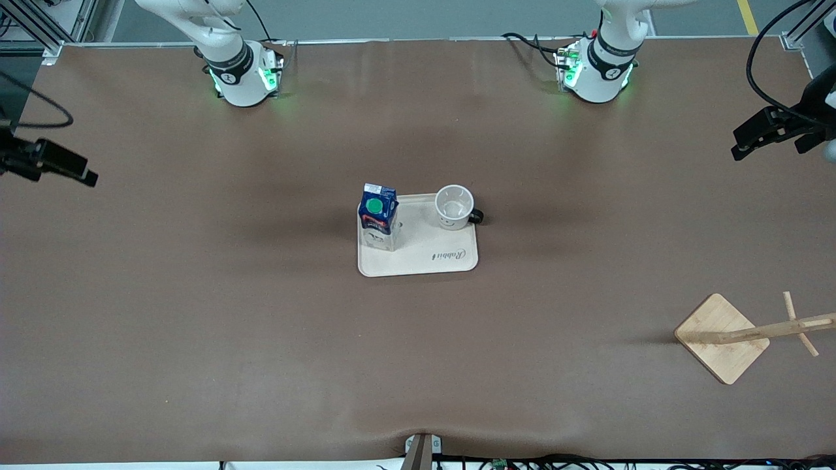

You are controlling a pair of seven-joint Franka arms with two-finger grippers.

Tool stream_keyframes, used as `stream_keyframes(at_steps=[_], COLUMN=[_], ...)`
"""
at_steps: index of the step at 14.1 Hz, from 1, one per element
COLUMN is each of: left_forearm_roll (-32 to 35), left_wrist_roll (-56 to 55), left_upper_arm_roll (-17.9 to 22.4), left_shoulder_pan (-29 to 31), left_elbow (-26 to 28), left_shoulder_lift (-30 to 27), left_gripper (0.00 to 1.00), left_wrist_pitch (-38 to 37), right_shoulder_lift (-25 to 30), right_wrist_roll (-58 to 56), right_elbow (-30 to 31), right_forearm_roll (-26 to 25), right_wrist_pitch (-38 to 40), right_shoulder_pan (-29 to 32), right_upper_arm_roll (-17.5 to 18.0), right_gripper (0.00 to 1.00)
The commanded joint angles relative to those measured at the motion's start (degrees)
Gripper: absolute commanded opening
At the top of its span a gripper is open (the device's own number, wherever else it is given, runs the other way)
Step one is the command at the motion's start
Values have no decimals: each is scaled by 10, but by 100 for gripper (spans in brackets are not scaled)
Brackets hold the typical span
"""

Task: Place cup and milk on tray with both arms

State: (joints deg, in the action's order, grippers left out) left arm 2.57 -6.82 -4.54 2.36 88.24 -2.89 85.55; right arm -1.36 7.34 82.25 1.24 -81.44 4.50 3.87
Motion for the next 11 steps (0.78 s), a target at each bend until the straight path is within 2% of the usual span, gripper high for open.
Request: stream_keyframes(at_steps=[1,3,5,11], left_forearm_roll=[-3,-1,-1,-1], left_wrist_roll=[12,13,12,11], left_upper_arm_roll=[1,1,1,-1], left_shoulder_pan=[4,4,4,4], left_elbow=[-8,-11,-12,-12], left_shoulder_lift=[-5,-4,-4,-6], left_gripper=[100,100,100,100], left_wrist_pitch=[-7,-7,-7,-8], right_shoulder_lift=[62,61,38,36], right_wrist_roll=[-23,-76,-80,-87], right_elbow=[91,88,50,56], right_forearm_roll=[-19,-16,-19,-26], right_wrist_pitch=[-35,-36,-29,-23], right_shoulder_pan=[30,29,24,12], right_upper_arm_roll=[10,8,5,7], right_gripper=[100,100,100,100])
